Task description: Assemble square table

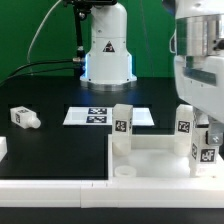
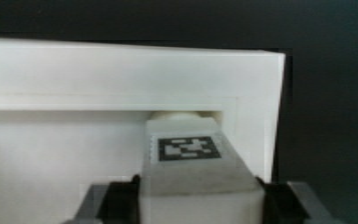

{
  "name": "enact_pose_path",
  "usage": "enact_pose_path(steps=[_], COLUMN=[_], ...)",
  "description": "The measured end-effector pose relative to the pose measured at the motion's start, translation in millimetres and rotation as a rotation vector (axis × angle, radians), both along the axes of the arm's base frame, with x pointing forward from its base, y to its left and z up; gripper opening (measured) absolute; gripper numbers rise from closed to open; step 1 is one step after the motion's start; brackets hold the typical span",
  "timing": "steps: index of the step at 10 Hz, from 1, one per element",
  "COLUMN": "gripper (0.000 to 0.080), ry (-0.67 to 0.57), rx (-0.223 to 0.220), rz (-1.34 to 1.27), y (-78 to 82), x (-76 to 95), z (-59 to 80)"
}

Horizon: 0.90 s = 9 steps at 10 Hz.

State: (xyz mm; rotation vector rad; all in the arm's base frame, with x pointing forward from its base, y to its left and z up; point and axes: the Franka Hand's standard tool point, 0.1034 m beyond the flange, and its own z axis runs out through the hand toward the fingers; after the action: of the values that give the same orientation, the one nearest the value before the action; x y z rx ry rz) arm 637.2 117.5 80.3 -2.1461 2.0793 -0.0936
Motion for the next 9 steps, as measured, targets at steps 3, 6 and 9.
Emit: enact_pose_path(steps=[3,6,9], gripper=[0.0288,0.0289,0.0391], ry=[0.003,-0.039,-0.042], rx=[0.052,0.126,0.117], rz=[-0.264,-0.544,-0.508], y=[-2.0,-9.1,-9.5], x=[1.2,1.8,0.8], z=[-0.3,-0.4,-1.8])
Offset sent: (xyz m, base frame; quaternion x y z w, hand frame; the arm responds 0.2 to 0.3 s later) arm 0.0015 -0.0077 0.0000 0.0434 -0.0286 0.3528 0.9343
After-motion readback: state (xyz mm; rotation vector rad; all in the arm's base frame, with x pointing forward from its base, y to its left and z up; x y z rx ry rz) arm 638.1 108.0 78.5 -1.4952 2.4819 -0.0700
